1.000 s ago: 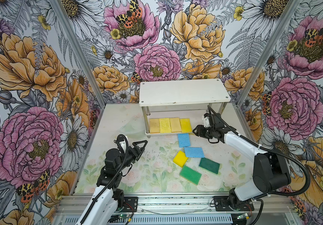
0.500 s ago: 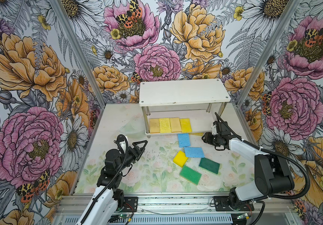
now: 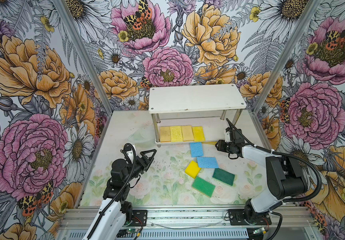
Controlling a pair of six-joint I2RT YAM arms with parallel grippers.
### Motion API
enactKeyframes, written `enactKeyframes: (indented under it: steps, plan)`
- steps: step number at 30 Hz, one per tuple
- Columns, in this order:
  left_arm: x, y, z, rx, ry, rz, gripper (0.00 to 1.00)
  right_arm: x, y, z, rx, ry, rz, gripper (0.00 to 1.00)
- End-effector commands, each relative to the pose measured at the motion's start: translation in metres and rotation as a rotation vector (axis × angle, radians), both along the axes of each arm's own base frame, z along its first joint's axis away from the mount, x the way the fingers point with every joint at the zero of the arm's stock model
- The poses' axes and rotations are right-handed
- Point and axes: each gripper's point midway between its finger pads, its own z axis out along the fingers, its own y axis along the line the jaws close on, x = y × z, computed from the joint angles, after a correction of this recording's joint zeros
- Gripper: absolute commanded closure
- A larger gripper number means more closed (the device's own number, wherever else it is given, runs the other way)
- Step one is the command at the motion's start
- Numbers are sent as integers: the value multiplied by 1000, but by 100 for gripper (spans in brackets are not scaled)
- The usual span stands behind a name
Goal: Arrange cleaning sponges on a shelf
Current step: Move the cleaning sponge from the middle-right of the table.
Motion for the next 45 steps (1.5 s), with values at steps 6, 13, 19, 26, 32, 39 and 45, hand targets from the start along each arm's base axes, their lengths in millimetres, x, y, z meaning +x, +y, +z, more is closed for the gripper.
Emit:
enactKeyframes:
  steps: [6, 13, 19, 26, 32, 39, 45]
  plan:
    - [-2, 1, -4, -9, 11, -6, 15, 29, 7, 7, 42, -99, 33, 50]
    - [-2, 4, -6, -19, 20, 6, 15, 38, 6, 7, 27, -119, 39, 49]
    - [-1, 6, -9, -35, 30, 14, 15, 46, 10, 5, 38, -111, 58, 49]
    - [0, 9, -12, -35, 36, 28, 15, 51, 10, 4, 45, -106, 61, 49]
    - [2, 9, -13, -35, 40, 30, 15, 59, 13, 2, 51, -97, 76, 49]
    - [1, 10, -15, -39, 44, 38, 15, 64, 15, -2, 56, -82, 82, 56]
    - [0, 11, -15, -43, 40, 42, 15, 57, 15, -3, 61, -68, 83, 80]
